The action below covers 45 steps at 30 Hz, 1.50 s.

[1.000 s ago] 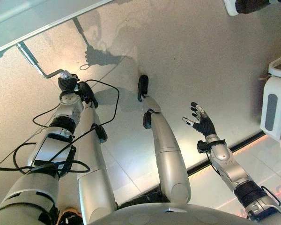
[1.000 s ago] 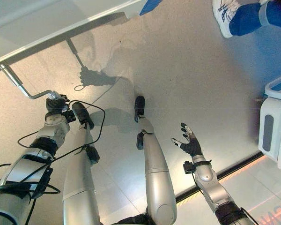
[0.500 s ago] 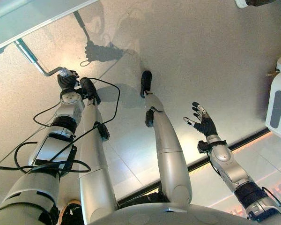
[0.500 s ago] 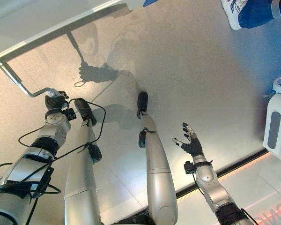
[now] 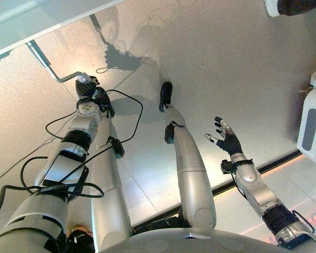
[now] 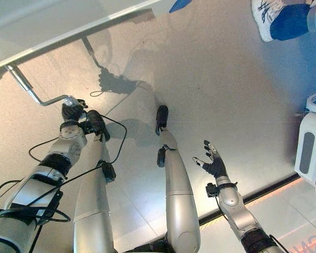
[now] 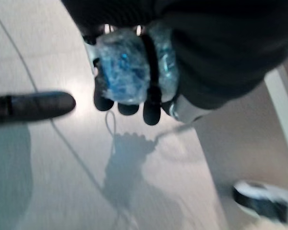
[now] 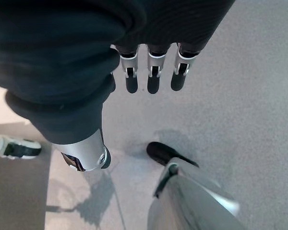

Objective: Raise the hospital bed

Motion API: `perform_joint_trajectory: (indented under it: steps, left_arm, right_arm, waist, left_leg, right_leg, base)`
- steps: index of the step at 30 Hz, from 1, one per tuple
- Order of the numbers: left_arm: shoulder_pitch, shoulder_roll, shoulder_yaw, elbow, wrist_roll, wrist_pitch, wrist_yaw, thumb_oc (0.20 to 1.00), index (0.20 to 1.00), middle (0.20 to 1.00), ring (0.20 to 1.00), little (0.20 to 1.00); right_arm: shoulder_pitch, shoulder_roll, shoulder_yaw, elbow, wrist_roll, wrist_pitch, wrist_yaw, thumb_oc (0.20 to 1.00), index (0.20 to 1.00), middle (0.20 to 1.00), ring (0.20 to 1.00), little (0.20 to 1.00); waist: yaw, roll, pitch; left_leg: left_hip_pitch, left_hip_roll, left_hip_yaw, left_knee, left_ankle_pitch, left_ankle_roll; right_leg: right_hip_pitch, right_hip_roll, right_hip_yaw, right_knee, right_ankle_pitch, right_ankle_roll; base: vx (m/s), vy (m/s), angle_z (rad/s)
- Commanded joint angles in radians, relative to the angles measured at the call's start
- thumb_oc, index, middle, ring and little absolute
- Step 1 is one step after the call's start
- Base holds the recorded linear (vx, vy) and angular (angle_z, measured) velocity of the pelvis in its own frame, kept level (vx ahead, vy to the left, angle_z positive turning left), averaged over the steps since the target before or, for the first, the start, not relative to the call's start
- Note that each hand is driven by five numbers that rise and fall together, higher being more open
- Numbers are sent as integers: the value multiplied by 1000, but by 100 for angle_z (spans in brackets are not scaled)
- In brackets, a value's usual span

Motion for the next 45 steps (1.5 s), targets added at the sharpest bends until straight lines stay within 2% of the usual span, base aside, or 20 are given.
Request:
perform_joint_trajectory:
  steps: [1, 7, 15, 16, 24, 29, 30, 35, 45]
  left_arm:
    - [-119, -17, -54, -224, 79, -82, -69, 200, 200, 200, 200, 200]
    - [1, -29, -47, -341, 71, -89, -95, 200, 200, 200, 200, 200]
    - [107, -28, -22, -450, 54, -103, -108, 200, 200, 200, 200, 200]
    - [163, -27, -14, -505, 54, -103, -119, 200, 200, 200, 200, 200]
    - [319, -13, 31, -621, 35, -107, -150, 200, 200, 200, 200, 200]
    - [377, -6, 51, -661, 27, -107, -161, 200, 200, 200, 200, 200]
    - [424, 7, 73, -685, 22, -111, -168, 200, 200, 200, 200, 200]
    - [486, 18, 99, -707, 12, -110, -180, 200, 200, 200, 200, 200]
    - [587, 59, 162, -692, 4, -99, -202, 200, 200, 200, 200, 200]
  right_arm:
    - [28, -52, 5, 53, -4, 0, -6, 1000, 1000, 1000, 1000, 1000]
    - [18, -34, 3, 118, -9, 31, 10, 1000, 1000, 1000, 1000, 1000]
    - [16, -20, -7, 162, -15, 49, 18, 1000, 1000, 1000, 1000, 1000]
    - [18, -11, -13, 178, -20, 60, 24, 1000, 1000, 1000, 1000, 1000]
    - [30, 14, -29, 246, -32, 86, 34, 1000, 1000, 1000, 1000, 1000]
    - [36, 18, -34, 259, -36, 92, 39, 1000, 1000, 1000, 1000, 1000]
    - [44, 21, -39, 281, -39, 96, 42, 1000, 1000, 1000, 1000, 1000]
    - [47, 34, -39, 316, -45, 104, 47, 1000, 1000, 1000, 1000, 1000]
    - [63, 59, -39, 388, -51, 117, 64, 1000, 1000, 1000, 1000, 1000]
  waist:
    - [-39, 71, 16]
    - [-13, 94, 16]
    - [19, 111, 14]
    - [36, 118, 10]
    - [84, 130, -5]
    - [99, 129, -9]
    - [115, 126, -17]
    - [138, 119, -26]
    - [189, 87, -57]
  left_leg:
    - [89, -20, -26, 13, -76, -3]
    - [210, -29, -29, -19, -70, -5]
    - [297, -40, -40, -35, -72, -1]
    - [328, -47, -45, -42, -72, 2]
    - [400, -66, -66, -53, -77, 12]
    - [417, -70, -76, -52, -81, 15]
    - [424, -75, -85, -46, -87, 20]
    - [438, -82, -101, -43, -93, 25]
    - [456, -93, -138, -50, -101, 33]
  right_leg:
    - [127, 80, -78, -189, 129, 50]
    - [248, 74, -89, -212, 122, 47]
    - [338, 68, -100, -222, 114, 44]
    - [380, 62, -109, -232, 112, 45]
    - [476, 46, -130, -254, 107, 50]
    - [507, 40, -138, -264, 108, 54]
    - [531, 33, -146, -270, 108, 57]
    - [564, 24, -162, -285, 114, 64]
    - [629, 5, -203, -318, 124, 85]
  base:
    - [0, 0, 0]
    - [-10, 7, -2]
    - [8, 19, 2]
    - [15, 32, 6]
    - [21, 44, 12]
    - [16, 60, 10]
    - [18, 60, 11]
    - [25, 76, 16]
    - [52, 59, 13]
